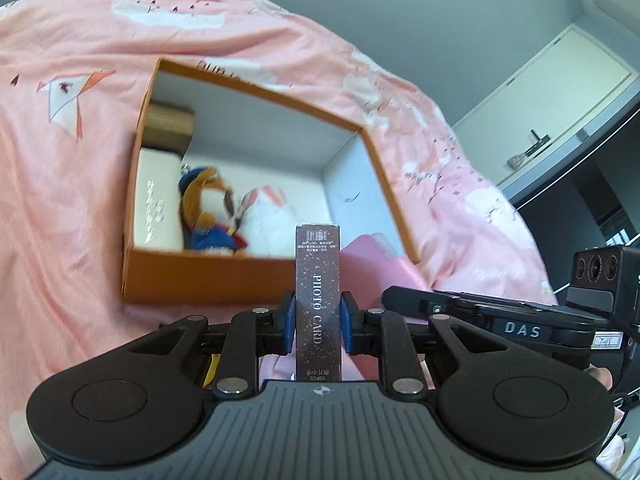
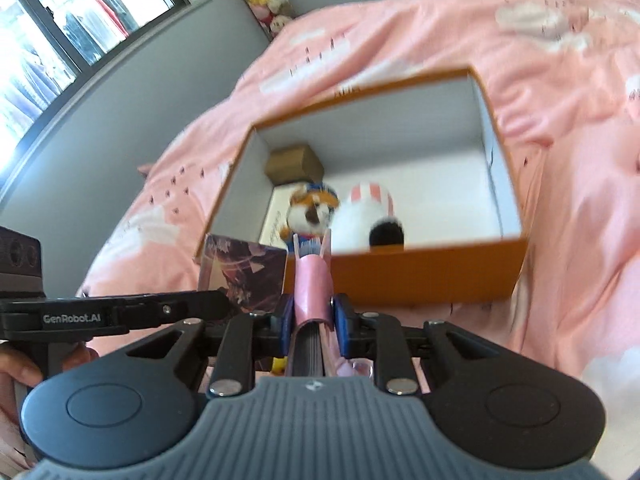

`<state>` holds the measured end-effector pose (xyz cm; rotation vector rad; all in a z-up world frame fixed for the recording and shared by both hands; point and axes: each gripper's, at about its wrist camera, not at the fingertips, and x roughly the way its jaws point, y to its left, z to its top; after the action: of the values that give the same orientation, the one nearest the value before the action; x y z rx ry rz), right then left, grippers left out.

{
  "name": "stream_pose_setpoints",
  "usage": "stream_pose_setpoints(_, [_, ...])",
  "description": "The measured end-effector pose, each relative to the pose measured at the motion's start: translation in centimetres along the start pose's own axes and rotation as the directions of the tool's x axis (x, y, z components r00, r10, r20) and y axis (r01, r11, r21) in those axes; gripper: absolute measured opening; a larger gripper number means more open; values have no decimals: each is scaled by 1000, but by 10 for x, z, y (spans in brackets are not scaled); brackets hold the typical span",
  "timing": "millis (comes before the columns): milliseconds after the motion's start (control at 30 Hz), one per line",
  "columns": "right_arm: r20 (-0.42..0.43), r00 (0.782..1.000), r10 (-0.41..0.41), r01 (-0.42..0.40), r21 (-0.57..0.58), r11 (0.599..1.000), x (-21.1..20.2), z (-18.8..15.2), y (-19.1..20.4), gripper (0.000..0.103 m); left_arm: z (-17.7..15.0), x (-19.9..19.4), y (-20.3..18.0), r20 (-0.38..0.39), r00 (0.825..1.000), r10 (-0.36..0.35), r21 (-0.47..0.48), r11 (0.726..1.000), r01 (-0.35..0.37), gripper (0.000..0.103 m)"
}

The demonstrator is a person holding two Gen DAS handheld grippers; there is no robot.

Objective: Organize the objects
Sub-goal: 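Lift the photo card box and pink pouch over the shoebox with both grippers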

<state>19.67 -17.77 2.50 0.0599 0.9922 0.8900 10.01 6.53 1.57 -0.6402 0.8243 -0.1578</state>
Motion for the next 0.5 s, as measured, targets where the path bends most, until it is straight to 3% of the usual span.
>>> stream_pose_setpoints(133, [59, 998, 16, -15, -23, 1000, -18, 22, 4, 23, 24, -4, 0, 20, 999, -43, -30, 999, 43, 25])
stream_pose_setpoints(300, [141, 990, -8, 15, -50, 999, -28, 53, 6, 23, 63, -2, -2, 67, 997, -40, -19, 999, 42, 25])
stream_pose_setpoints(500, [182, 981, -65, 70, -19, 997, -14, 81, -11, 23, 106, 36, 7, 76, 996, -46, -52, 997, 50, 25])
